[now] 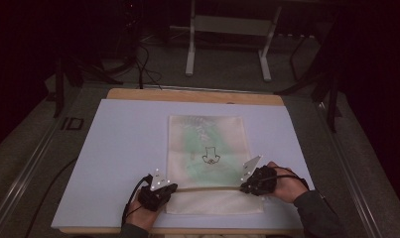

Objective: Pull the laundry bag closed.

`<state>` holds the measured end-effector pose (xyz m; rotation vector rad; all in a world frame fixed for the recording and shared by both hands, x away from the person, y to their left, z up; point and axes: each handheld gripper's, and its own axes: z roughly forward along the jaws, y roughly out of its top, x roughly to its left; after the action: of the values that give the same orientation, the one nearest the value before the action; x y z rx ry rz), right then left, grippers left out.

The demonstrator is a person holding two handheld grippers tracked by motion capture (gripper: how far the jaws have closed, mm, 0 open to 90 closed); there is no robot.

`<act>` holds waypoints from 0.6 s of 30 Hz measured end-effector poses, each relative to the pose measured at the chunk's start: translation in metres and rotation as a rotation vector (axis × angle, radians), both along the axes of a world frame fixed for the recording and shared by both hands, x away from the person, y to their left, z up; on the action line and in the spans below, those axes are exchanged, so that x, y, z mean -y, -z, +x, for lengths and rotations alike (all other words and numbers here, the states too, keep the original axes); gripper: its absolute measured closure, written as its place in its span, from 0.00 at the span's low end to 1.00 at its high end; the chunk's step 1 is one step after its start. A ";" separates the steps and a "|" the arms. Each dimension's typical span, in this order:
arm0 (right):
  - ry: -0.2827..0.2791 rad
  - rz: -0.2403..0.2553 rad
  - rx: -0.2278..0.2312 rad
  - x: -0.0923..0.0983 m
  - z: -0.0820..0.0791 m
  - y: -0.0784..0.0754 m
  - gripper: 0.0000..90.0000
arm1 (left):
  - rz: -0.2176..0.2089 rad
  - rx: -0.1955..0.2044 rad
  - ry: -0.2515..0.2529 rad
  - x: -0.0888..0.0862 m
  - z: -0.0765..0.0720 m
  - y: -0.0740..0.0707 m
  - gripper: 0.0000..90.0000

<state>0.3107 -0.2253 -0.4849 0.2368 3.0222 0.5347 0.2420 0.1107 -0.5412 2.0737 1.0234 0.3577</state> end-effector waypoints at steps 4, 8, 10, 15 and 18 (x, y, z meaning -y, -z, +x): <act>0.002 0.000 0.000 0.002 0.000 -0.001 0.92 | 0.000 0.000 0.000 0.000 0.000 0.000 0.99; 0.003 -0.006 0.002 0.002 0.000 -0.001 0.92 | 0.000 0.000 0.000 0.000 0.000 0.000 0.99; 0.002 -0.006 0.001 0.002 0.000 -0.002 0.92 | 0.000 0.000 0.001 0.000 0.000 0.000 0.99; 0.002 -0.006 -0.001 0.003 0.000 -0.001 0.91 | 0.000 0.000 0.001 0.000 0.000 0.000 0.99; 0.004 -0.005 -0.003 0.003 0.000 -0.001 0.92 | 0.000 0.000 0.001 0.000 0.000 0.000 0.99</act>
<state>0.3109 -0.2284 -0.4836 0.2441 3.0245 0.5265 0.2420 0.1107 -0.5412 2.0741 1.0227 0.3576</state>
